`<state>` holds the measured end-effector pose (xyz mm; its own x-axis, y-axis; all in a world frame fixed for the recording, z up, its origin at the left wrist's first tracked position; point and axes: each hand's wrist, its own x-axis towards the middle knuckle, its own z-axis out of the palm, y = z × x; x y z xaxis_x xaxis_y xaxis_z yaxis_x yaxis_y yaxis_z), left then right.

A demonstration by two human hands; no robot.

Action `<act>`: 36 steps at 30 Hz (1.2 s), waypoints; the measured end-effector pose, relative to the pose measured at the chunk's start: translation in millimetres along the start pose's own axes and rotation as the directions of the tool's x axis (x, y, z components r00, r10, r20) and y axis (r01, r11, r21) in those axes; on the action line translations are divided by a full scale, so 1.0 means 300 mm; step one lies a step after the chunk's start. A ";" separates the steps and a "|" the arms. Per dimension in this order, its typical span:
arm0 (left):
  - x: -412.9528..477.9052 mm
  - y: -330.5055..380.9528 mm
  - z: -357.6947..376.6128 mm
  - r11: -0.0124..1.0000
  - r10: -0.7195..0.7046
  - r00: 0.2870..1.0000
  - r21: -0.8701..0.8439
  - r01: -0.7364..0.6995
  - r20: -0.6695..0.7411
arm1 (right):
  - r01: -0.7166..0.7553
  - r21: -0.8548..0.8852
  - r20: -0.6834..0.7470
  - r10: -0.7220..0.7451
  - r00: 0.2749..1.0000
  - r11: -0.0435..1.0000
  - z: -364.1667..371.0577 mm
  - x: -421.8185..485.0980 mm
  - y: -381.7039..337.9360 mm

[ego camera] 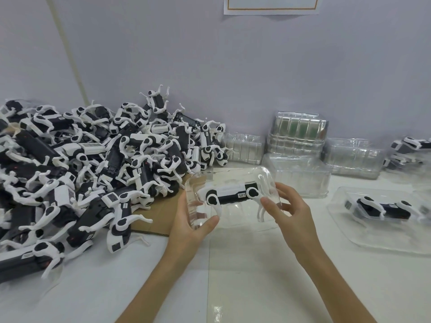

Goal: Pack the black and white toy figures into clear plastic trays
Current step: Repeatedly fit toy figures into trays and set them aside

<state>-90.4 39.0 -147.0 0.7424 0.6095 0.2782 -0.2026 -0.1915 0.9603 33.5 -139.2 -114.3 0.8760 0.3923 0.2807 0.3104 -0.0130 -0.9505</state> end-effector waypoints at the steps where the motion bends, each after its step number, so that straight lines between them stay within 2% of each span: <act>1: 0.001 -0.001 0.000 1.000 0.004 1.000 0.007 -0.004 -0.008 | 0.002 0.003 0.001 -0.002 1.000 1.000 -0.002 0.002 0.001; 10: -0.001 0.007 -0.001 0.999 -0.015 0.999 0.039 0.016 -0.044 | -0.058 0.081 0.039 0.055 0.998 0.995 -0.005 0.008 -0.002; 16: -0.007 0.017 -0.004 0.999 -0.042 0.999 0.018 0.043 -0.013 | -0.119 0.103 0.057 0.113 0.992 0.988 -0.007 0.010 -0.006; 20: -0.002 0.008 -0.006 0.994 -0.085 0.996 -0.074 0.084 -0.007 | -0.146 0.033 0.102 0.142 0.985 0.989 -0.008 0.011 0.005; 27: -0.005 0.013 0.000 0.997 -0.070 0.993 0.006 0.071 -0.099 | -0.088 -0.110 0.047 0.094 0.994 0.990 -0.006 0.004 0.002; 30: -0.007 0.021 0.002 0.998 -0.059 0.998 -0.033 0.058 -0.031 | -0.200 -0.063 0.121 0.206 0.971 0.978 -0.025 0.013 -0.008; 32: -0.008 0.024 0.000 0.991 -0.111 0.994 -0.078 0.112 0.025 | -0.318 -0.010 0.143 0.316 0.938 0.948 -0.046 0.021 -0.012; 34: -0.003 0.020 -0.009 0.974 -0.185 0.981 -0.126 0.190 0.048 | -0.388 -0.041 0.102 0.390 0.915 0.921 -0.069 0.034 -0.005; 36: 0.002 0.021 -0.016 0.971 -0.210 0.975 -0.104 0.217 0.069 | -0.412 -0.097 0.061 0.418 0.906 0.906 -0.088 0.043 0.006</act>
<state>-94.2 41.9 -140.8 0.8109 0.5813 0.0683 -0.1023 0.0259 0.9944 55.0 -158.4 -108.9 0.9010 0.4066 -0.1513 -0.0436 -0.2623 -0.9640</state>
